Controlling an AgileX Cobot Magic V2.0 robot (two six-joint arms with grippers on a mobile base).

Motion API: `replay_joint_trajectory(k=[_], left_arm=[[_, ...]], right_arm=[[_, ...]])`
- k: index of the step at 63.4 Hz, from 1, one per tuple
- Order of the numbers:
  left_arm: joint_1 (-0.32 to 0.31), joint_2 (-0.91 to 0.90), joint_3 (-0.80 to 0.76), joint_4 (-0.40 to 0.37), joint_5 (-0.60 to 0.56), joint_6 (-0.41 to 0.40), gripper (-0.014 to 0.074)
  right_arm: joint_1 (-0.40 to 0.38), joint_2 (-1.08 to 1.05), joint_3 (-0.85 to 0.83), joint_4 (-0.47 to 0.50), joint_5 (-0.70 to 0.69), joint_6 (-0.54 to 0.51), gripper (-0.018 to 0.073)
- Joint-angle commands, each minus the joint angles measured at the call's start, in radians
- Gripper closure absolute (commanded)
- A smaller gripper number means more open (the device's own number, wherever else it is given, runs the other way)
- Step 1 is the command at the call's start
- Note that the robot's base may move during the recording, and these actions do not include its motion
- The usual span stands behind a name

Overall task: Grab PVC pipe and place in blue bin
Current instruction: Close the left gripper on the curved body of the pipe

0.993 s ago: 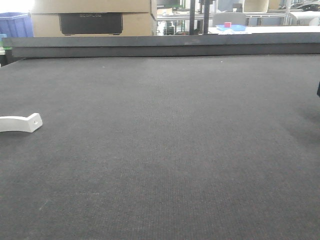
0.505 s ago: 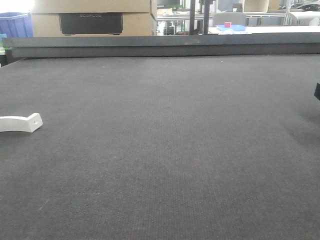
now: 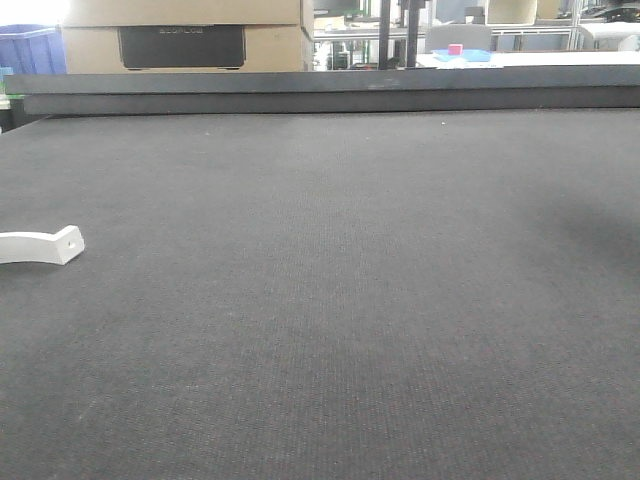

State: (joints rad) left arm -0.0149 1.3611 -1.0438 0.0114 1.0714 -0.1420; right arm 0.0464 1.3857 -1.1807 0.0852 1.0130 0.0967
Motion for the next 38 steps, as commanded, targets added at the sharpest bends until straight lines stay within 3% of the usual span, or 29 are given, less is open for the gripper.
replay_joint_trajectory(k=[1, 15, 29, 38], left_arm=[[0.035, 0.042, -0.009, 0.004, -0.044, 0.041, 0.0707], [0.090, 0.122, -0.009, 0.004, -0.134, 0.123, 0.0689], [0.090, 0.176, -0.009, 0.004, -0.145, 0.142, 0.0393], [0.090, 0.221, -0.007, 0.013, -0.144, 0.142, 0.0331]], right_arm=[[0.007, -0.036, -0.016, 0.005, -0.006, -0.011, 0.0728], [0.007, -0.048, -0.016, 0.012, -0.006, -0.011, 0.0728], [0.007, -0.048, -0.016, 0.012, -0.019, -0.011, 0.0728], [0.007, -0.048, -0.016, 0.012, -0.019, -0.011, 0.0728]])
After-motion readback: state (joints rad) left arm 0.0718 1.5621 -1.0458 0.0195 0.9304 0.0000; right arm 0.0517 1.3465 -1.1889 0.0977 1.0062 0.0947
